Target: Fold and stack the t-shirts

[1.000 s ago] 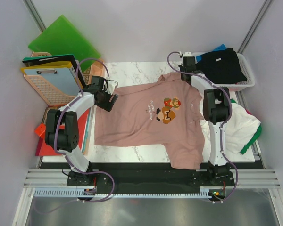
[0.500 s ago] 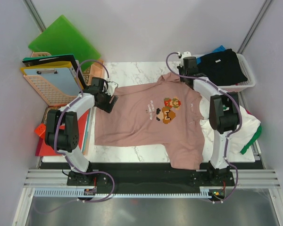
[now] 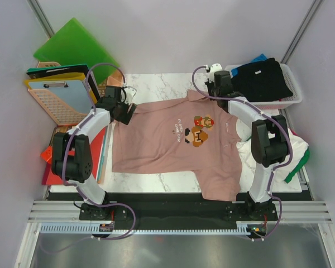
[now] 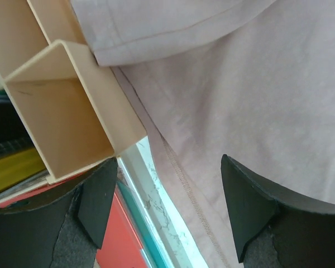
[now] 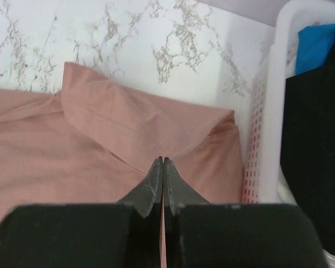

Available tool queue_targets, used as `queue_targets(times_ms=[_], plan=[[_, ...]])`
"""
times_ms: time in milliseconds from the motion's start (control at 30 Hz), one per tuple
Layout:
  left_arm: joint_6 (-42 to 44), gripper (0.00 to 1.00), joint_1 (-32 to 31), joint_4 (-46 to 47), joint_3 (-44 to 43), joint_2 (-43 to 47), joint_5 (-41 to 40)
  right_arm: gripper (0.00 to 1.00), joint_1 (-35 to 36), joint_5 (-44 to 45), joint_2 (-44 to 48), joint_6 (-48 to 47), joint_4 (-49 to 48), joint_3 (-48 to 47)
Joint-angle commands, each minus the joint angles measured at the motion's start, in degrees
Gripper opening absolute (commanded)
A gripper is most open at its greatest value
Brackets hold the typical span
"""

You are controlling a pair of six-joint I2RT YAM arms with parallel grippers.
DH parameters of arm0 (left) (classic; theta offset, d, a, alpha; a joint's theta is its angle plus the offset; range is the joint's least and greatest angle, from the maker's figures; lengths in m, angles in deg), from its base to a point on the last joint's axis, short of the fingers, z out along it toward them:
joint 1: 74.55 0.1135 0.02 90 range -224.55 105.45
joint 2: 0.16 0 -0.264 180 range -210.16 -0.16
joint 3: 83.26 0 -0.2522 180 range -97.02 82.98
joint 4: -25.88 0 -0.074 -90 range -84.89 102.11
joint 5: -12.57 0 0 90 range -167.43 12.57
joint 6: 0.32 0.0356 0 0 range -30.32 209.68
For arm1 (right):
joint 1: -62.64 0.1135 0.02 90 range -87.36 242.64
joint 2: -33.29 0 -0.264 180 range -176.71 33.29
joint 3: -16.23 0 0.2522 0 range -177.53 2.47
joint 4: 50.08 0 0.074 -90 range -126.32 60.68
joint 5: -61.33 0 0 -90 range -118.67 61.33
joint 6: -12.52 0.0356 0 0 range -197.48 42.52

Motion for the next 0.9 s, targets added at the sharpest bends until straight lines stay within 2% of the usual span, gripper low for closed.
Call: queue_targets(times_ms=[0, 200, 300, 400, 500, 667, 867], plan=[[-1.2, 0.81, -0.1, 1.2, -6.1, -1.1, 5.9, 0.0, 0.8, -0.4, 1.7, -0.8, -1.8, 1.2], [-1.3, 0.73, -0.1, -4.0, -13.4, -6.7, 12.5, 0.0, 1.4, 0.6, 1.9, -2.5, -1.8, 2.0], [-1.8, 0.63, -0.1, -5.1, -16.2, -9.8, 12.3, 0.0, 1.6, 0.8, 1.8, -2.7, -1.7, 1.8], [-2.3, 0.58, -0.1, -6.3, -18.1, -12.1, 11.5, 0.0, 1.8, 0.8, 1.4, -2.5, -1.8, 1.5], [-2.9, 0.58, -0.1, -5.6, -18.4, -13.0, 9.9, 0.0, 1.9, 0.6, 0.5, -2.5, -1.7, 1.1], [-4.4, 0.59, -0.1, -2.0, -18.3, -13.7, 2.0, 0.0, 2.1, 0.0, -0.9, -2.1, -1.7, 0.7], [-0.4, 0.66, -0.5, 1.7, -19.5, -15.3, -3.2, 0.0, 2.1, 0.0, -1.8, -1.7, -1.4, 0.8]])
